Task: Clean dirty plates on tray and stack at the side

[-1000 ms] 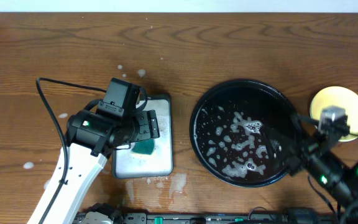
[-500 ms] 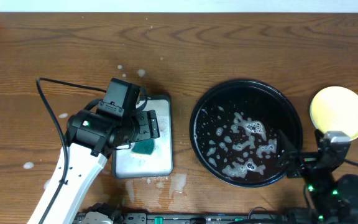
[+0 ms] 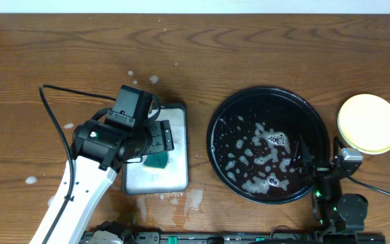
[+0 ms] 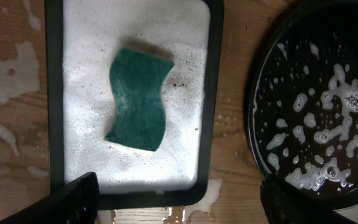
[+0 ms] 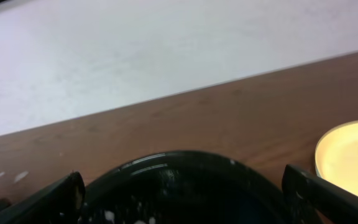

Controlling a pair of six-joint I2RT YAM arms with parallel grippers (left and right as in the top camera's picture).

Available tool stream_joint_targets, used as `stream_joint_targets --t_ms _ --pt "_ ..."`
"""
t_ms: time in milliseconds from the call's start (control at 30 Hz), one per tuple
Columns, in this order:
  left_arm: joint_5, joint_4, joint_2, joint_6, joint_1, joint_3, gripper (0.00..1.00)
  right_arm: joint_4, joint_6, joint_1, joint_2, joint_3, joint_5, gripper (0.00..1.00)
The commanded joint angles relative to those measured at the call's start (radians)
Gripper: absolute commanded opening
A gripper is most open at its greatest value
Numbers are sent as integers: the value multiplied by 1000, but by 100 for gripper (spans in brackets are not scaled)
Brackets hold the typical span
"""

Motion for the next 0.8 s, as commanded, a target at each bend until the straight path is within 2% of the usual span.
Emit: stream_joint_targets --t_ms 0,133,600,700,767 --pt "-2 -2 -5 -2 3 2 84 28 31 7 -8 -1 16 99" --pt "-2 -2 -5 -2 3 2 84 -53 31 7 -7 -1 17 99" --pt "-2 -2 -5 -2 3 2 83 -46 31 7 -4 -1 16 99" --pt "-9 -5 -47 2 2 -5 83 -46 31 7 -4 -1 16 99" --pt "-63 14 -104 32 6 -16 83 -46 31 7 -4 -1 16 99"
